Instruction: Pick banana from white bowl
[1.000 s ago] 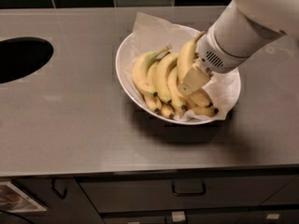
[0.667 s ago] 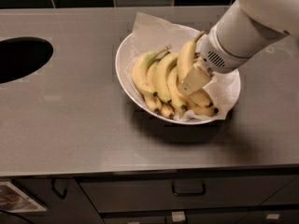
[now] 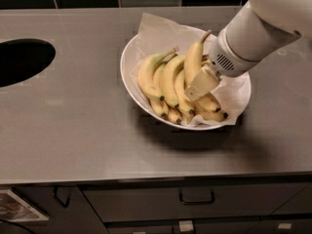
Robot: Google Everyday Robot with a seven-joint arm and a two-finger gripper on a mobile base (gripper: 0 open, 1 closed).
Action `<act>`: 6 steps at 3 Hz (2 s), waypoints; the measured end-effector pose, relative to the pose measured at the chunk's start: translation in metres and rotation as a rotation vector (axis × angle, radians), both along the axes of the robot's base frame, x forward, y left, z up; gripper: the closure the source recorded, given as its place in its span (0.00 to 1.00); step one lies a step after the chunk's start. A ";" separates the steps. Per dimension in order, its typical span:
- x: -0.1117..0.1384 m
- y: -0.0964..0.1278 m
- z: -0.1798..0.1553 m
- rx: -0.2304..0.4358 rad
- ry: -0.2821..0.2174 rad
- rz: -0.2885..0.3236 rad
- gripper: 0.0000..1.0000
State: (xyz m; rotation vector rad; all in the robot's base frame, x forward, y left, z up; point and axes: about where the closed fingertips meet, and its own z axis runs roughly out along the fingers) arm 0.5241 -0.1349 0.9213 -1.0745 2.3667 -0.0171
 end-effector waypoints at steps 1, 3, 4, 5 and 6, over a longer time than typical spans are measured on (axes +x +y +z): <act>0.004 0.002 -0.006 0.015 0.020 0.012 0.28; 0.007 0.004 -0.008 0.024 0.047 0.025 0.46; 0.007 0.004 -0.008 0.024 0.047 0.025 0.69; 0.007 0.004 -0.008 0.024 0.047 0.025 0.92; 0.006 0.004 -0.007 0.024 0.042 0.024 1.00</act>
Offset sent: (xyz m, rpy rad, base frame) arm 0.0104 0.0030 -0.0168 0.0341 0.0590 0.0265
